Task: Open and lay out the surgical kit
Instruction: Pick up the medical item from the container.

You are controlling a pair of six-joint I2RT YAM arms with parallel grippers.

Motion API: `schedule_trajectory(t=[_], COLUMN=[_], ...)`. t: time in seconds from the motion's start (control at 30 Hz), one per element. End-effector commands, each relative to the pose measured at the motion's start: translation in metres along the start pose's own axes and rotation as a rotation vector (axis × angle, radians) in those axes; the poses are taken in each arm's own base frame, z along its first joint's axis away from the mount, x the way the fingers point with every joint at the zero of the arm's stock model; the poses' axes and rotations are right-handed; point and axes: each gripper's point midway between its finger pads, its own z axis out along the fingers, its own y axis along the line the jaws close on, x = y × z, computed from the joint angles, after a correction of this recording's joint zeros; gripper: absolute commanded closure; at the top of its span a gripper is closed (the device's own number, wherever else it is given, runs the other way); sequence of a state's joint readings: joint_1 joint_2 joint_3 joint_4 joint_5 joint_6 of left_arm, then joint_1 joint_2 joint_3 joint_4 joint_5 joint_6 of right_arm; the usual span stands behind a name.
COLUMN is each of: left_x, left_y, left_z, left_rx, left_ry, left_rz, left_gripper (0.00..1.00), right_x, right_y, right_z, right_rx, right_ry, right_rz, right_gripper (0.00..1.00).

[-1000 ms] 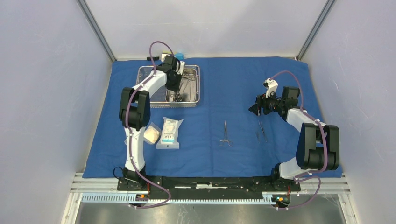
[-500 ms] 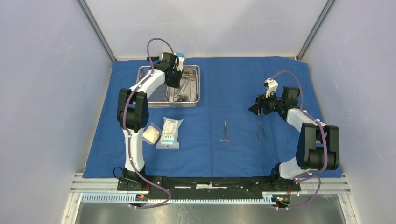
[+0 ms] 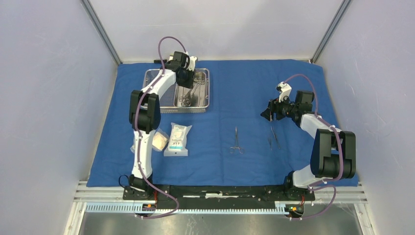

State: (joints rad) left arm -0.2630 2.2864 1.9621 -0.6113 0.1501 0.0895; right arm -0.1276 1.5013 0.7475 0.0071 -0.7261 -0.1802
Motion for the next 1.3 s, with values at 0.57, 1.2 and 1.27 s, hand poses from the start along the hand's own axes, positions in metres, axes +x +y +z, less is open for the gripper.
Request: schedule_trajectory(t=[0.57,1.2,1.27], left_x=[0.036,-0.003,-0.006], left_y=[0.005,0.011,0.010], left_z=[0.026,-0.002,-0.005], left_rx=[0.016,-0.026,-0.022], left_ry=[0.142,0.052,0.043], left_rz=[0.027,0.066,0.071], left_gripper=[0.66,0.96,0.96], right_x=[-0.014,-0.019,-0.019], right_y=[-0.003,0.000,0.000], right_z=[-0.004,-0.005,-0.006], right_rx=[0.004,-0.001,-0.001], right_ry=[-0.038,-0.056,-0.059], right_rz=[-0.035,-0.027,-0.028], right_gripper=[0.29,0.29,0.29])
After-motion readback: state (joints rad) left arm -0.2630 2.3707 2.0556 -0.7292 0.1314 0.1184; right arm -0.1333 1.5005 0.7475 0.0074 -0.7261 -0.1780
